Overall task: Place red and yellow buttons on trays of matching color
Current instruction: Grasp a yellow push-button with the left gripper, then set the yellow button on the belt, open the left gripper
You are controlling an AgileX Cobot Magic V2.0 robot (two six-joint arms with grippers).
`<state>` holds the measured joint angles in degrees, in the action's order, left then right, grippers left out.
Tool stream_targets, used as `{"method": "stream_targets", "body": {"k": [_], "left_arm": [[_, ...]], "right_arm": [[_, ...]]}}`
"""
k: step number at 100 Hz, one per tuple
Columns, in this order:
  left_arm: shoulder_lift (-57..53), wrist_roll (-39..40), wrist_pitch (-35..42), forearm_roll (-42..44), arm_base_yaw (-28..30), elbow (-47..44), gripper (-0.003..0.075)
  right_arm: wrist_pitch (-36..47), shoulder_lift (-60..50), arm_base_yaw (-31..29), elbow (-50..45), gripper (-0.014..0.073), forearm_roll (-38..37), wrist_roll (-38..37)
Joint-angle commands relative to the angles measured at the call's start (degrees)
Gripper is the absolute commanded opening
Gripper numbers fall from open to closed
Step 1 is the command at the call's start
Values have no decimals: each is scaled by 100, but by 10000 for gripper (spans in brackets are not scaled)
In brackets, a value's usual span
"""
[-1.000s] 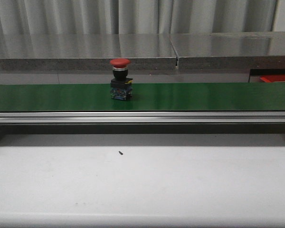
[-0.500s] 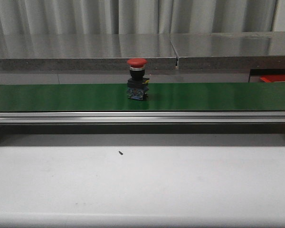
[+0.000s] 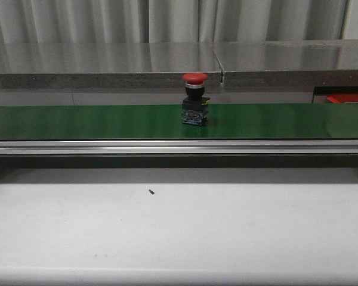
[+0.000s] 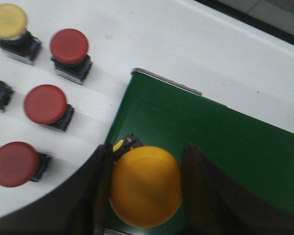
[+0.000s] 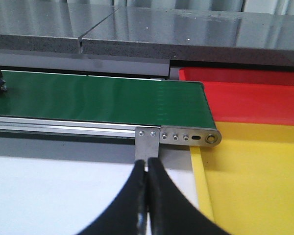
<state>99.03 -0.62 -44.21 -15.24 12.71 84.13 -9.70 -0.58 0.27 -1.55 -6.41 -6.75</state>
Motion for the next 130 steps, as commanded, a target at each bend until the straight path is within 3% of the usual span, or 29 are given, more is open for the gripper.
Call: {"method": "stream_targets", "body": {"k": [1,41,53,65,75,103,130], "left_arm": [[-32,7,214,-253,-180,304,41],[429,-17,-31,-370,-396,514,72],[429,-327,-70,-529,-396,527,242],[429,-433,-81,-668,-396,527,541],[429,-491,-81,-668,-396,527,669],[81,-1113,-65,-759,-571,692,660],[-1125,-1200,639,-423,-1286,302,660]], "right_arm": [[461,42,2,4,-67,-46,7],[461,42,2,4,-67,-46,7],[461,42,2,4,-67,-46,7],[461,42,2,4,-67,-46,7],[461,42,2,4,-67,-46,7],[461,42,2,4,-67,-46,7],[461,42,2,4,-67,-46,7]]}}
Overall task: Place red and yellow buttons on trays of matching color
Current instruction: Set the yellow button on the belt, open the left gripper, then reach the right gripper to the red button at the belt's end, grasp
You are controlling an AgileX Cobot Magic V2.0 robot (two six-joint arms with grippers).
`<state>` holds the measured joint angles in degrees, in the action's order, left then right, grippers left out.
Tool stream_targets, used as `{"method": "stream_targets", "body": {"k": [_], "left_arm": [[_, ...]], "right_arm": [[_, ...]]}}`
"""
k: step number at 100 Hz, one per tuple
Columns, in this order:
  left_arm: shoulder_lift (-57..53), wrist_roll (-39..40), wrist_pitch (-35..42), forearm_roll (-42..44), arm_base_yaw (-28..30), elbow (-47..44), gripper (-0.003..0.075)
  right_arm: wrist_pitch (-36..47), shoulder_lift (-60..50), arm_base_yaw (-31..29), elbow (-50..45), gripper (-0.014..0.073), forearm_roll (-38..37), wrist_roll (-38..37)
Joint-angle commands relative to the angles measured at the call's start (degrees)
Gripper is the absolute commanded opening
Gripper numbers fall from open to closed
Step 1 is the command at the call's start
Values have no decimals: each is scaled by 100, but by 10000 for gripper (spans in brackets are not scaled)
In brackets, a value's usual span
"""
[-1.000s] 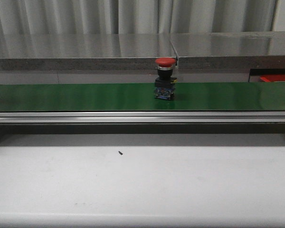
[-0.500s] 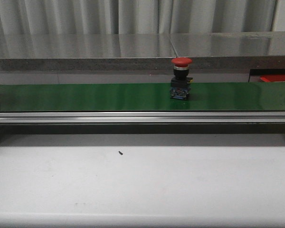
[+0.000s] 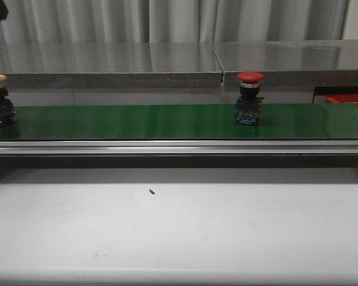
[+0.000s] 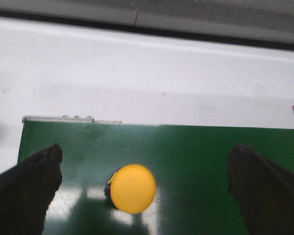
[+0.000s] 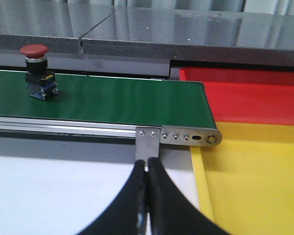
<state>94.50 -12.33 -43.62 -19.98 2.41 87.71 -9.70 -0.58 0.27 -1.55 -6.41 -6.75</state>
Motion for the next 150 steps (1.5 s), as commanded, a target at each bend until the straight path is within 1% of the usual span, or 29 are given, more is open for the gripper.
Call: {"method": "stream_targets", "body": {"k": [1,13,23,51,58,63,70,74,75,77,80,81,82,84,86,88,89,91,98,106,115,127,136,150], "left_arm": [[-759,-28,616,65,-279,-124,660],[-1550,-28,1351,209,-616,-861,660],[-2233,-28,1856,209,-761,-1603,660],[-4093,-28,3042,220,-797,-3937,659],[-4494,-28,3249,199,-797,-4455,635],[-4731,-5,3359,130,-797,-4772,592],[-5054,-5,3414,81,-797,-5145,487],[-5228,-5,3423,81,-797,-5325,396],[-5280,-5,3423,81,-797,-5353,363],[-5328,-5,3436,81,-797,-5428,328],[-5440,-5,3462,81,-797,-5519,238],[-5460,-5,3488,81,-797,-5557,220],[-5498,-5,3499,81,-797,-5576,183],[-5535,-5,3533,81,-797,-5622,146],[-5595,-5,3560,81,-797,-5662,76],[-5617,-5,3575,81,-797,-5676,41],[-5638,-5,3576,81,-797,-5674,8],[-5656,-5,3604,81,-797,-5689,-22],[-5682,-5,3642,81,-797,-5689,-19],[-5682,-5,3654,81,-797,-5689,-19],[-5682,-5,3654,81,-797,-5689,-19],[-5682,-5,3654,81,-797,-5689,-19],[-5682,-5,3654,12,-797,-5689,-19],[-5682,-5,3654,-1,-797,-5689,-19]], "right_arm": [[461,42,2,4,-67,-46,7],[461,42,2,4,-67,-46,7],[461,42,2,4,-67,-46,7],[490,42,2,4,-67,-46,7],[531,42,2,4,-67,-46,7],[592,42,2,4,-67,-46,7],[747,42,2,4,-67,-46,7],[845,42,2,13,-67,-40,7],[858,42,2,18,-67,-40,7],[894,42,2,39,-67,-9,7],[902,42,2,88,-67,41,7],[894,42,2,107,-67,54,7],[887,42,2,142,-67,77,7],[870,50,2,203,-67,101,7],[837,67,2,252,-67,117,7],[785,88,2,338,-67,139,7],[758,99,2,403,-67,152,7],[665,136,2,517,-67,166,7],[109,379,2,1012,-67,273,7],[-845,874,2,1697,-67,306,7],[-1862,1686,2,2547,-67,306,7],[-2817,2863,2,3548,-67,306,7],[-3164,3713,2,4124,-67,306,7],[-3116,4767,2,4654,-67,359,7]]}}
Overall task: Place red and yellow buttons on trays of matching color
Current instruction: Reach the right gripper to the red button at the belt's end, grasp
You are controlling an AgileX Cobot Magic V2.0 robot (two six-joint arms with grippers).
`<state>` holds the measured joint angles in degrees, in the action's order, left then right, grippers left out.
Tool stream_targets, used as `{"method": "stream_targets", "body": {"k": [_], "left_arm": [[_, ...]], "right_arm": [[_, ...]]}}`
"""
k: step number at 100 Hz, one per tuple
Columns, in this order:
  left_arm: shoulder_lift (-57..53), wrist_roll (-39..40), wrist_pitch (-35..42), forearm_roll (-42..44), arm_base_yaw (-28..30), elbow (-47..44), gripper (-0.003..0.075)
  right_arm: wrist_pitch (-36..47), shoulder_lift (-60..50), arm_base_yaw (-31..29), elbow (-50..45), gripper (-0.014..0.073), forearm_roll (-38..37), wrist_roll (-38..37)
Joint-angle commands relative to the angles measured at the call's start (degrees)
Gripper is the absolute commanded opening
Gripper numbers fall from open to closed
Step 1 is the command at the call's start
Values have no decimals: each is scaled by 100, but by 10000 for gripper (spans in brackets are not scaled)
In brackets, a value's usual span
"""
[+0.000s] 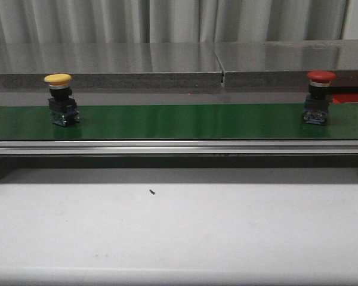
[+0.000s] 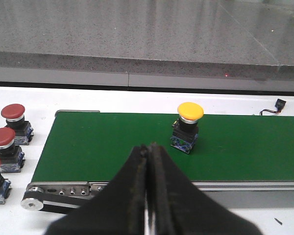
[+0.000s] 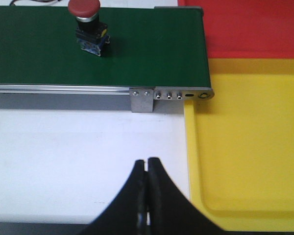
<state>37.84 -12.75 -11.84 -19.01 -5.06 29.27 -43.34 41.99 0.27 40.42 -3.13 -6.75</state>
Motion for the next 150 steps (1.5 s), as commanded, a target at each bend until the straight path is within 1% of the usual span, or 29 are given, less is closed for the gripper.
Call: {"method": "stream_targets", "body": {"k": [1,14,17,21,24,28,29,31,33,34,35,36,38,39,40,41,42,50,66,95,110,131,136,138,142,143,145,148,150], "left_arm": [[-16,37,476,-99,-50,155,-19],[-16,37,476,-99,-50,155,-19],[-16,37,476,-99,-50,155,-19],[-16,37,476,-99,-50,155,-19],[-16,37,476,-99,-50,155,-19],[-16,37,476,-99,-50,155,-19],[-16,37,476,-99,-50,155,-19],[-16,37,476,-99,-50,155,-19],[-16,37,476,-99,-50,155,-19],[-16,37,476,-99,-50,155,-19],[-16,37,476,-99,-50,155,-19],[-16,37,476,-99,-50,155,-19],[-16,37,476,-99,-50,155,-19],[-16,37,476,-99,-50,155,-19],[-16,37,476,-99,-50,155,-19],[-16,37,476,-99,-50,155,-19],[-16,37,476,-99,-50,155,-19],[-16,37,476,-99,-50,155,-19],[-16,37,456,-99,-50,155,-19],[-16,37,432,-99,-50,155,-19],[-16,37,432,-99,-50,155,-19],[-16,37,432,-99,-50,155,-19],[-16,37,432,-99,-50,155,-19],[-16,37,432,-99,-50,155,-19],[-16,37,432,-99,-50,155,-19],[-16,37,432,-99,-50,155,-19],[-16,37,432,-99,-50,155,-19],[-16,37,432,-99,-50,155,-19],[-16,37,432,-99,-50,155,-19]], "right_arm": [[248,590,2,479,-67,39,7],[258,1276,2,860,-51,39,76],[252,1397,2,934,-30,39,99],[229,1556,2,1040,26,39,130],[212,1649,2,1106,82,39,153],[200,1769,2,1194,196,39,153],[200,1804,2,1205,241,39,153],[200,1834,2,1237,290,39,153],[206,1873,2,1259,369,39,153],[213,1895,2,1265,422,39,153],[227,1906,2,1276,448,39,153],[233,1924,2,1277,500,39,153],[268,1942,2,1290,551,39,153],[279,1960,2,1301,598,39,153],[308,1968,2,1305,621,39,153],[321,1980,2,1304,664,39,153],[337,1986,2,1306,676,39,153],[460,2118,2,1380,634,39,153],[252,2761,-68,1927,634,44,153],[8,4412,-156,3279,634,45,317],[-78,5064,-385,3821,634,136,502],[-169,5865,-823,4499,629,654,848],[-323,6015,-886,4639,587,774,980],[-411,6078,-911,4694,552,797,1023],[-562,6182,-933,4796,449,797,1050],[-623,6196,-933,4813,409,797,1050],[-707,6235,-933,4854,367,787,1056],[-780,6284,-933,4902,264,774,1085],[-823,6297,-938,4930,227,774,1101]]}}
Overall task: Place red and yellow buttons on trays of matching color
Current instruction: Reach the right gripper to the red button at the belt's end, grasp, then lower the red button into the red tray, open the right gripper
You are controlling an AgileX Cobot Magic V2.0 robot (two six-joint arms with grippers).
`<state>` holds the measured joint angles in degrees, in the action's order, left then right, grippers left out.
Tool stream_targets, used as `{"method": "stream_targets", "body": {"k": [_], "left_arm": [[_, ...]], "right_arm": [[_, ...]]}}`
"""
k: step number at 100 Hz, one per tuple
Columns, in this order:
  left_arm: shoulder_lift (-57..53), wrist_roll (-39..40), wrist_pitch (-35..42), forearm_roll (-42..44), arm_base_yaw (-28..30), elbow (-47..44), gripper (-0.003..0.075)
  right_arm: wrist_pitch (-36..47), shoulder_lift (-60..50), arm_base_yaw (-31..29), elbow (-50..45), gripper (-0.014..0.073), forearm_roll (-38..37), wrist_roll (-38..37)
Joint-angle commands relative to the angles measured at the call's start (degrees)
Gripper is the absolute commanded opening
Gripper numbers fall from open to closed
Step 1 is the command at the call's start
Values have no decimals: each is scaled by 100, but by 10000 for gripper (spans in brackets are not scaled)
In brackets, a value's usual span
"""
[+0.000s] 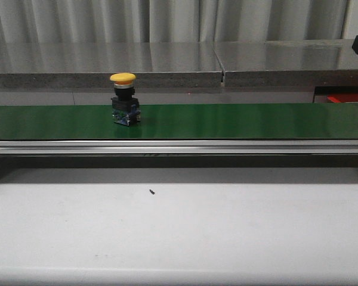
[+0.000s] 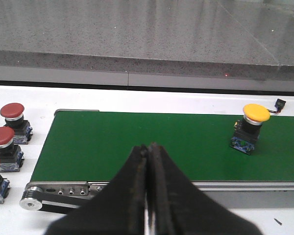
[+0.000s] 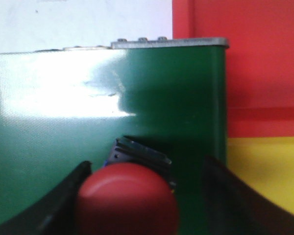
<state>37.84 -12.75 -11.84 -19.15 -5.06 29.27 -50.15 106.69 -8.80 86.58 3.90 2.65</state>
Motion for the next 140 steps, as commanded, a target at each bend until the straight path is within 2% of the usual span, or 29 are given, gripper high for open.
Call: {"method": "stream_targets", "body": {"k": [1,5,10,33,53,67,98,130,135,140], "left_arm": [[-16,37,432,-85,-50,155,-19],[-16,37,432,-85,-50,155,-19],[-16,37,432,-85,-50,155,-19],[-16,37,432,-85,-50,155,-19],[-16,37,452,-85,-50,155,-19],[-16,37,452,-85,-50,155,-19],[-16,37,452,-85,-50,155,-19],[-16,37,452,-85,-50,155,-19],[-16,37,452,-85,-50,155,-19],[-16,37,452,-85,-50,155,-19]], "right_arm": [[-148,-166,-31,322,194,71,175],[-154,-166,-31,360,118,76,199],[-174,-173,-31,462,80,76,199],[-385,-80,-271,1576,81,-73,199],[-840,708,-863,2776,81,-74,244],[-945,1244,-1077,3233,81,-87,280],[-469,1935,-1101,3423,81,-103,314],[-478,2302,-1101,3423,85,-159,314],[-484,2302,-1101,3423,115,-159,314],[-484,2302,-1101,3429,183,-159,314]]}}
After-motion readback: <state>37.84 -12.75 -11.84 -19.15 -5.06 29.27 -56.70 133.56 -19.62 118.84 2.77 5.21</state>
